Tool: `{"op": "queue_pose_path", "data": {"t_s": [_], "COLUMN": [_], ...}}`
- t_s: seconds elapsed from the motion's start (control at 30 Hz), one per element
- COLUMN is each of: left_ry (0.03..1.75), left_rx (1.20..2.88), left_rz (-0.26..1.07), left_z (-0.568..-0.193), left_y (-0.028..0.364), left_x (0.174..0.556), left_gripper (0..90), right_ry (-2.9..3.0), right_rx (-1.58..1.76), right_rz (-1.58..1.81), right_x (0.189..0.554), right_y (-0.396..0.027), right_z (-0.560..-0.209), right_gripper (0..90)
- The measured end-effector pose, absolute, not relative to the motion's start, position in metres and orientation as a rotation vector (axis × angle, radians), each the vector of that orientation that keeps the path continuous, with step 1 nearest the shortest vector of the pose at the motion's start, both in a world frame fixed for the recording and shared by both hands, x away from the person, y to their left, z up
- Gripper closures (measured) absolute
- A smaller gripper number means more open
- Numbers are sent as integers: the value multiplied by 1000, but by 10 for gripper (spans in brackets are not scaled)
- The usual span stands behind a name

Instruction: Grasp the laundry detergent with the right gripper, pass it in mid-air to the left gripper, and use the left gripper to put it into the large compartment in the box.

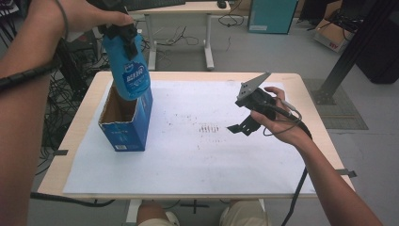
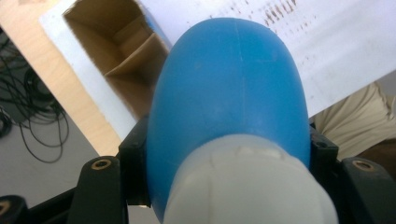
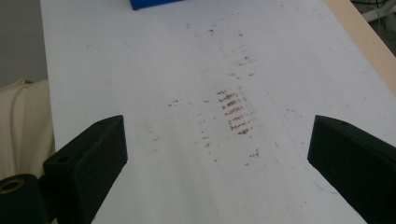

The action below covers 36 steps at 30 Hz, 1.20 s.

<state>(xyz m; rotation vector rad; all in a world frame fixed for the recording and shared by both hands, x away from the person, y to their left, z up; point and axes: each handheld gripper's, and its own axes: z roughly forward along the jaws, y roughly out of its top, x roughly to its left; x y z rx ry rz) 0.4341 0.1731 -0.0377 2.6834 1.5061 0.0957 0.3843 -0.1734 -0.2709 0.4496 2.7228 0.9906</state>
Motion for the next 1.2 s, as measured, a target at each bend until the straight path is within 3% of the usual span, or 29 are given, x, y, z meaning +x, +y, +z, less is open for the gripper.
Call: {"op": "queue_pose_path", "data": {"t_s": [0.77, 1.2], "left_ry": [1898, 1999], "left_rx": [2353, 2236], "left_rz": [144, 124], "left_z": [-32, -43], "left_y": [223, 235], "left_x": [443, 448], "left_gripper": [376, 376], "right_ry": [2696, 2687], "right_rx": [479, 497], "right_rz": [984, 984], "right_x": [383, 382], "right_y": [-184, -189], "right_z": [-270, -272], "right_gripper": [52, 53]}}
